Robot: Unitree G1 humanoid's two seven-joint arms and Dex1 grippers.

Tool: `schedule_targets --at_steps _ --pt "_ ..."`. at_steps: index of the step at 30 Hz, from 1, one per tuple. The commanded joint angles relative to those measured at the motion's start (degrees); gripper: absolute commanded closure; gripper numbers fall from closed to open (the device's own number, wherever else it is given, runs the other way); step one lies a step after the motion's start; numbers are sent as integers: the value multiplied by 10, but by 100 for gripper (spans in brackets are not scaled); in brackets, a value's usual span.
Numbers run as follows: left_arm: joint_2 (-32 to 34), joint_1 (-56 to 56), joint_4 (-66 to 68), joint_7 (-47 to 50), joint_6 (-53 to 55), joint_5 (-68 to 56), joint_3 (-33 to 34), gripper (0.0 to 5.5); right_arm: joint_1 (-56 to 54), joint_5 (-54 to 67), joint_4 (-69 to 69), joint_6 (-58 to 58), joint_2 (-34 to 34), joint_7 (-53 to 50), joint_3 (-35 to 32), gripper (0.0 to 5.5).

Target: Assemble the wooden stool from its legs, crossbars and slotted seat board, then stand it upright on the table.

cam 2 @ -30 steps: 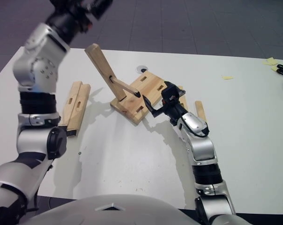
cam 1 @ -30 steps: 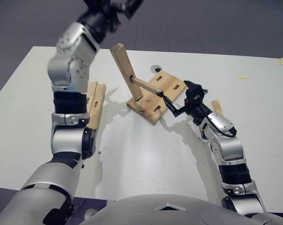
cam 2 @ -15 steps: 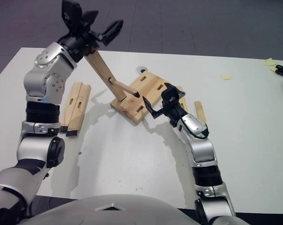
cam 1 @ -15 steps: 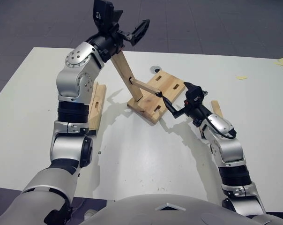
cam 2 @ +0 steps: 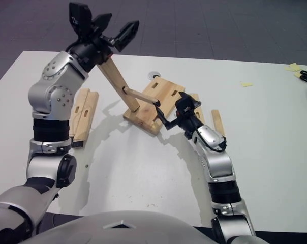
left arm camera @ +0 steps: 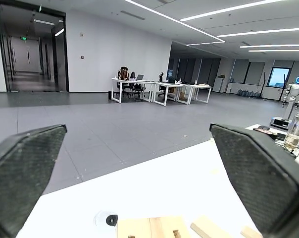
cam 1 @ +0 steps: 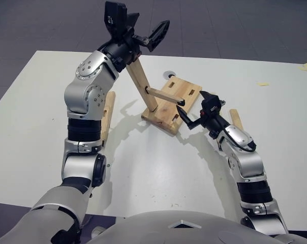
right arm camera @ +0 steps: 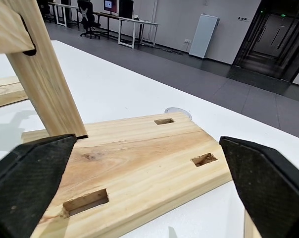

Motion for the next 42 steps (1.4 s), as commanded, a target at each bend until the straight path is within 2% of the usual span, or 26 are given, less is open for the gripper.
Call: schedule_targets --at_steps 1,3,6,11,14,20,34,42 --pt "51 -100 -88 50 71 -89 100 11 15 2 -17 7 -6 4 -3 10" --pt "94 -116 -97 68 98 -113 146 11 24 4 -22 10 -10 9 -3 10" --pt "177 -41 -81 61 130 -77 163 11 39 7 -33 14 -14 12 -7 10" --pt "262 232 -34 -4 143 22 76 11 58 11 -45 19 -20 10 -18 10" --pt "280 323 -37 -39 139 51 32 11 61 12 -47 22 -24 11 -24 10" --pt "272 346 37 -55 89 112 -4 11 57 13 -52 28 -23 9 -25 10" --pt "276 331 101 -87 25 169 -18 11 62 7 -55 26 -14 2 -14 10" --pt "285 356 92 -138 64 168 -37 131 55 9 -52 28 -13 -3 -16 10"
